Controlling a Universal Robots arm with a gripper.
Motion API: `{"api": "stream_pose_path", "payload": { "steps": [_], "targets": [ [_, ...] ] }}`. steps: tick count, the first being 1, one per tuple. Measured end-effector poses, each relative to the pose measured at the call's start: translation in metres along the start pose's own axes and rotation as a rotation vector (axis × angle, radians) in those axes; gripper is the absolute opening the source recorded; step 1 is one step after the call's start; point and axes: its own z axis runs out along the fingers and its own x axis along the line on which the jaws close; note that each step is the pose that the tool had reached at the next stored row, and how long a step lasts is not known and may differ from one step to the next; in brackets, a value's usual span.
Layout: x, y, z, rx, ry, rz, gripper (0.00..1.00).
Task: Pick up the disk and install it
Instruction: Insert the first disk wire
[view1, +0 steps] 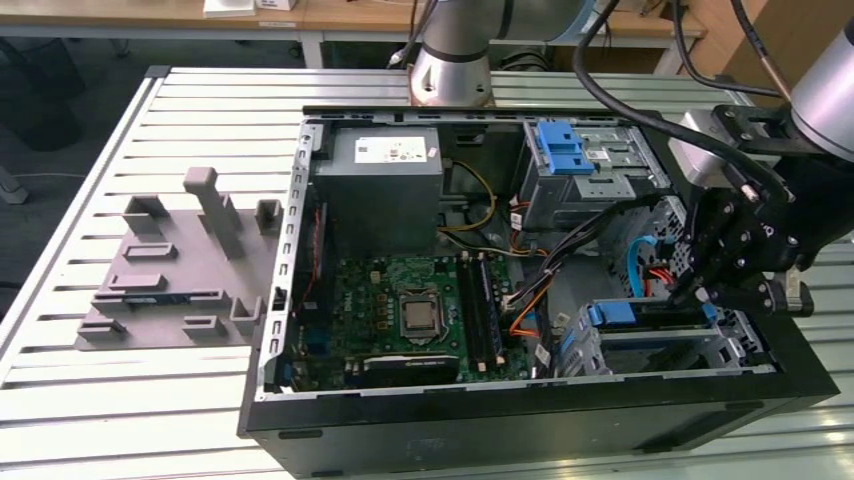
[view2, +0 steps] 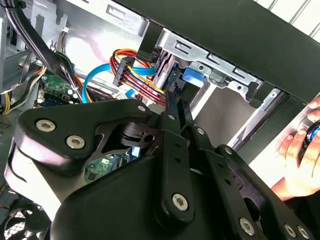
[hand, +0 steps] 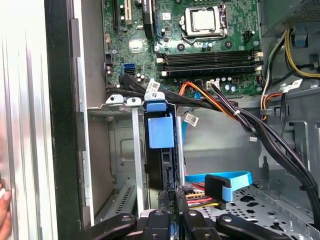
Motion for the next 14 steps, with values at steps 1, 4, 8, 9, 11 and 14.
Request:
{"api": "stream_pose_path", "payload": {
  "steps": [1, 4, 8, 9, 11, 14],
  "targets": [
    [0.0, -0.0002, 0.0003, -0.0003, -0.0001, 0.002, 0.16],
    [0.0, -0.0005, 0.0009, -0.0014, -0.0001, 0.008, 0.16],
    [0.0001, -0.0006, 0.002, -0.0041, 0.0001, 0.01, 0.16],
    [0.0001, -0.0006, 0.0021, -0.0043, 0.0002, 0.01, 0.16],
    [0.0001, -0.0006, 0.0023, -0.0049, 0.0001, 0.01, 0.16],
    [0.0, -0.0007, 0.0025, -0.0068, 0.0, 0.01, 0.16]
  ]
}}
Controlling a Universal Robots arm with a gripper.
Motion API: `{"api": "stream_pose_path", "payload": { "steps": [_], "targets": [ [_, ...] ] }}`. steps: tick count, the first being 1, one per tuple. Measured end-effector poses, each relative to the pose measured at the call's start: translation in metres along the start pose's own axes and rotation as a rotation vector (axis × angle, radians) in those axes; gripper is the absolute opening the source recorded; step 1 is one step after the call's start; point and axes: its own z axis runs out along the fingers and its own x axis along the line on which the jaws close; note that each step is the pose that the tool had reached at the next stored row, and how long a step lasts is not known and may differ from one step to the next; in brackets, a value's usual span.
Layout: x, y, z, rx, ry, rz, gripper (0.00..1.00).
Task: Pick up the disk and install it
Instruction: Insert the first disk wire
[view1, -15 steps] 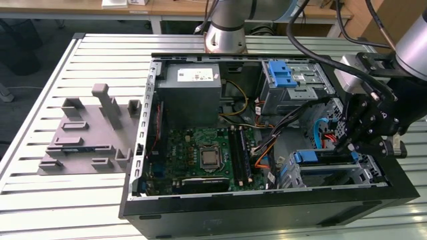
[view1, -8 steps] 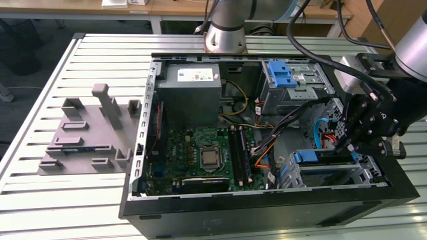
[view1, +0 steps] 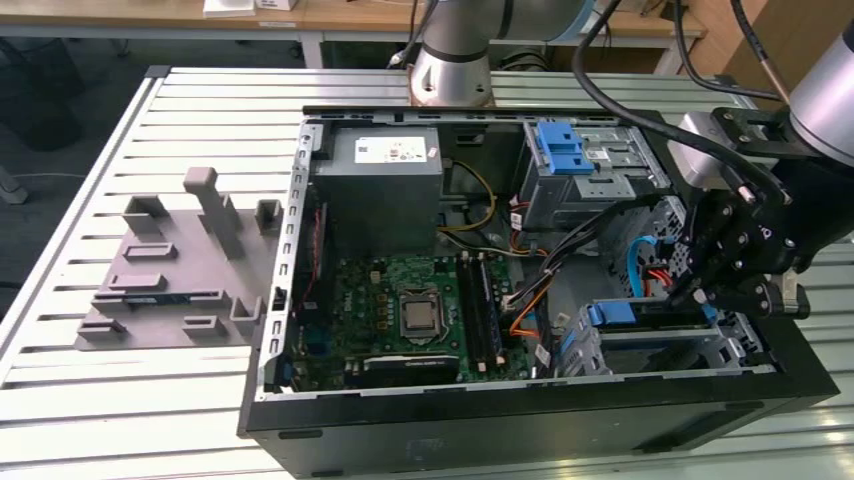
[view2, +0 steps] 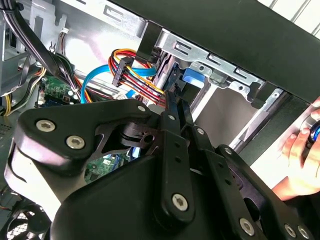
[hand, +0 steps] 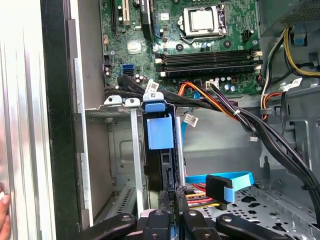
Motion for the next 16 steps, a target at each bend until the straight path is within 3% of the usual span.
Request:
{"api": "stream_pose_path", "payload": {
  "steps": [16],
  "targets": [
    [-0.0007, -0.0015, 0.0, -0.0044, -0.003, 0.0, 0.16]
  ]
}}
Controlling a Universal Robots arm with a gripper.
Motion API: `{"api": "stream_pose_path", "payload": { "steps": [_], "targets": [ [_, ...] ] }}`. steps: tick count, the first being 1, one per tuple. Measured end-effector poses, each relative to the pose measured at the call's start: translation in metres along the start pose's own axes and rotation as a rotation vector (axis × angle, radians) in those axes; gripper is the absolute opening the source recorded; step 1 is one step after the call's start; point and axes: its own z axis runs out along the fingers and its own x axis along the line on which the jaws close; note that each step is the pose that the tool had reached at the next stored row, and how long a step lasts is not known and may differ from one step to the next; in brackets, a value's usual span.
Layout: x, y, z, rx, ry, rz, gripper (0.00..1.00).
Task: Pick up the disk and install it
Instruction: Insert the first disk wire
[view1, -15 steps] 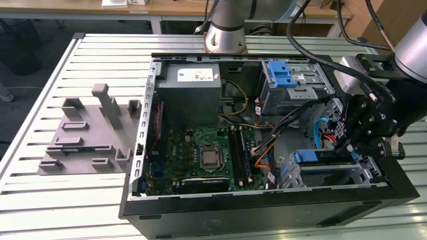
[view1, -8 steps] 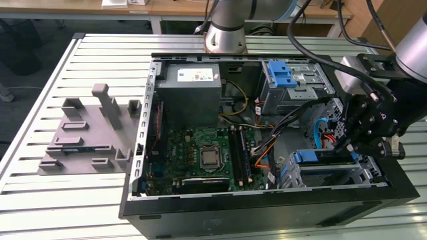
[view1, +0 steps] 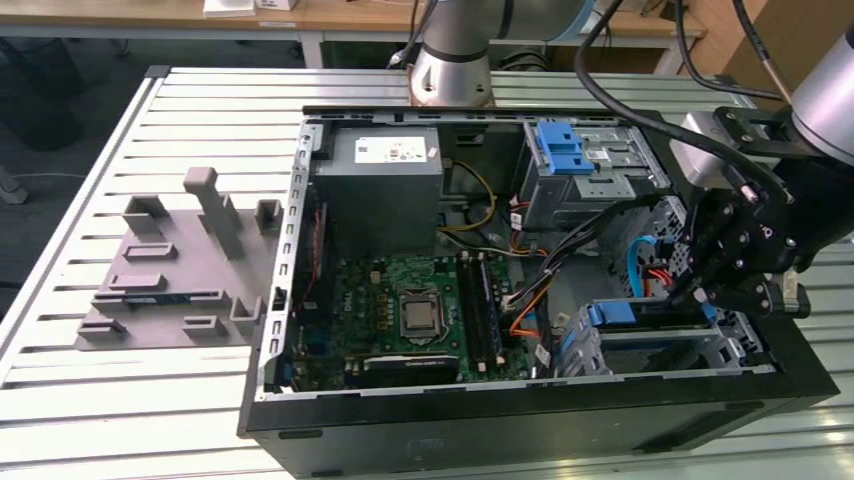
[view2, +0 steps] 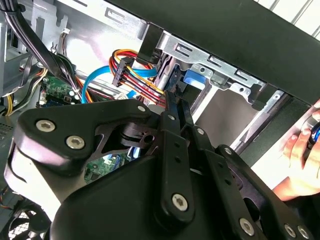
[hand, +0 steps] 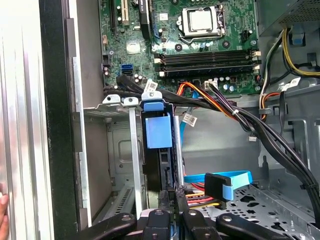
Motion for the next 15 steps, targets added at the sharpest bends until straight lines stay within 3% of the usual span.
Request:
{"api": "stream_pose_path", "payload": {
  "steps": [15],
  "targets": [
    [-0.0001, -0.0006, 0.004, -0.0067, 0.0005, 0.0, 0.16]
  ]
}}
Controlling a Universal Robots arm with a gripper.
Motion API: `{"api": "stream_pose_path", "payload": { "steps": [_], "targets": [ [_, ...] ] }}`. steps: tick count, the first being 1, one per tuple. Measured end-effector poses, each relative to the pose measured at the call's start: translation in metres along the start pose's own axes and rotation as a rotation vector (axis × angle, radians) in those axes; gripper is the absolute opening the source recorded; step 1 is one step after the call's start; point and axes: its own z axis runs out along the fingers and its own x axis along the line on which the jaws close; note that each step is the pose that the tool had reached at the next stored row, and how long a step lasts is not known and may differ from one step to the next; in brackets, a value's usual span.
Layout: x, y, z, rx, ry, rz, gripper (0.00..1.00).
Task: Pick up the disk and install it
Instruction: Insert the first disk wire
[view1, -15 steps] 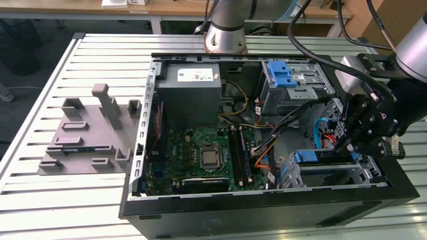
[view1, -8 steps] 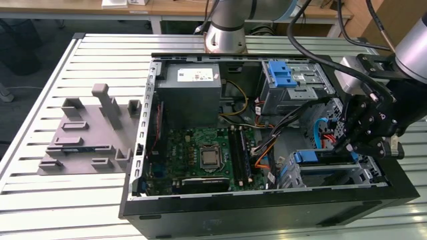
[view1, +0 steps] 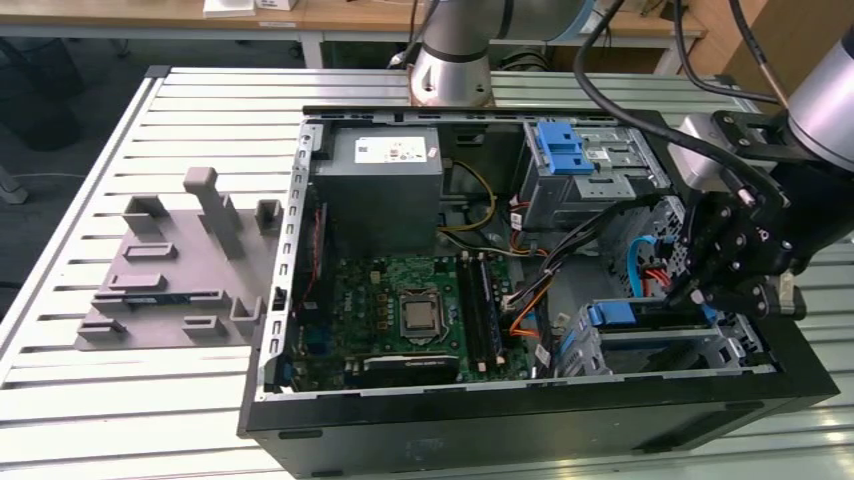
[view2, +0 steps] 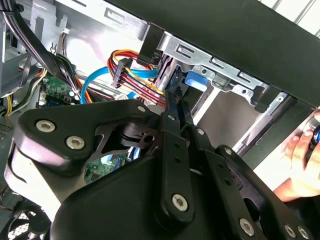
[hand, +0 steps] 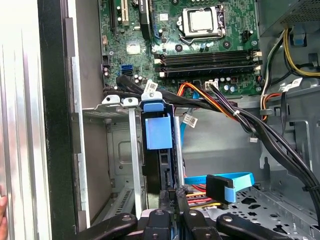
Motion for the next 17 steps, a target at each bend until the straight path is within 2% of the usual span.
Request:
{"api": "stream_pose_path", "payload": {
  "steps": [12, 13, 17],
  "targets": [
    [-0.0001, -0.0011, 0.0012, -0.0017, 0.0, 0.0, 0.17],
    [-0.0001, -0.0011, 0.0004, -0.0017, 0.0002, 0.0, 0.24],
    [-0.0001, -0.0009, -0.0042, -0.0017, 0.0004, 0.0, 0.24]
  ]
}}
